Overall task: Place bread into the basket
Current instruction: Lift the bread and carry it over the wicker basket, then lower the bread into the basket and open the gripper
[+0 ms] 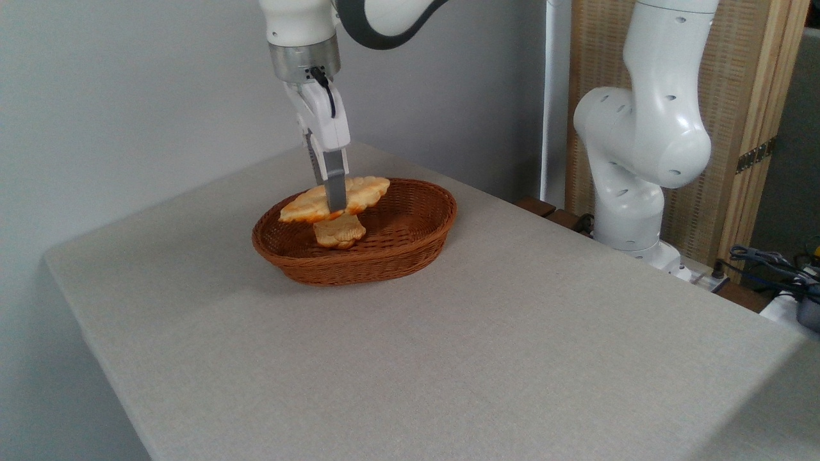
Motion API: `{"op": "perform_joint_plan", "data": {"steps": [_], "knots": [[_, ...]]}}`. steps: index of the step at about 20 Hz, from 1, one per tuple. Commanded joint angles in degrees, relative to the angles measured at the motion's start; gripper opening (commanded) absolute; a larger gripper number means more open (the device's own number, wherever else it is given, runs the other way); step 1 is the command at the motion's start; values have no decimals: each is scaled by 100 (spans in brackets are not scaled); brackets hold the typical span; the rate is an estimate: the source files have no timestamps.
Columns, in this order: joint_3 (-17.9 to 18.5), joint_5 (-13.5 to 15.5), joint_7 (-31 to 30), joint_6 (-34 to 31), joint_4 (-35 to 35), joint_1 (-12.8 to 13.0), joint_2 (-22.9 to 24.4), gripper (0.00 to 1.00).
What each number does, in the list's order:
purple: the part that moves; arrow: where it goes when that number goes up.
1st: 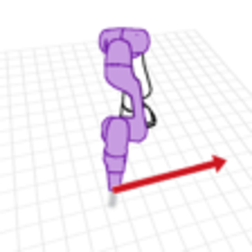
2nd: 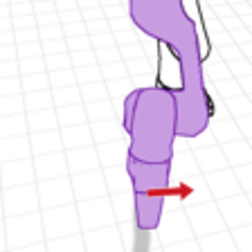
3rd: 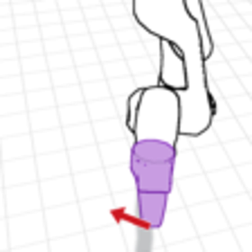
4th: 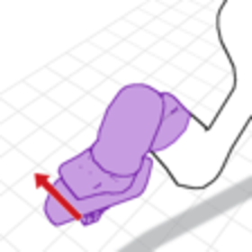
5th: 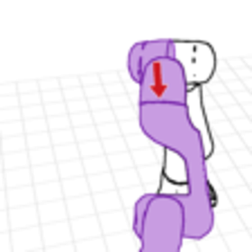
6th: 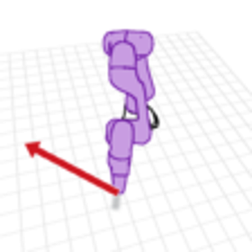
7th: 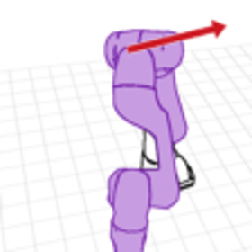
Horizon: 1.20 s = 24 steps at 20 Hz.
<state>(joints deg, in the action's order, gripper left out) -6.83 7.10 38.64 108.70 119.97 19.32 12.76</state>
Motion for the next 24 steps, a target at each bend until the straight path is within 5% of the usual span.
{"op": "perform_joint_plan", "data": {"steps": [1, 2, 4, 5, 19, 24], "knots": [[85, 90, -6, -375, 61, 405, -125, 52], [85, 90, -5, -463, 61, 406, -177, 59], [77, 90, -5, -490, 79, 475, -309, 94], [76, 90, -5, -473, 79, 528, -344, 99], [155, 99, -128, -499, -105, 538, -248, 100], [1041, 28, -76, -499, -746, 529, -266, 100]]}}
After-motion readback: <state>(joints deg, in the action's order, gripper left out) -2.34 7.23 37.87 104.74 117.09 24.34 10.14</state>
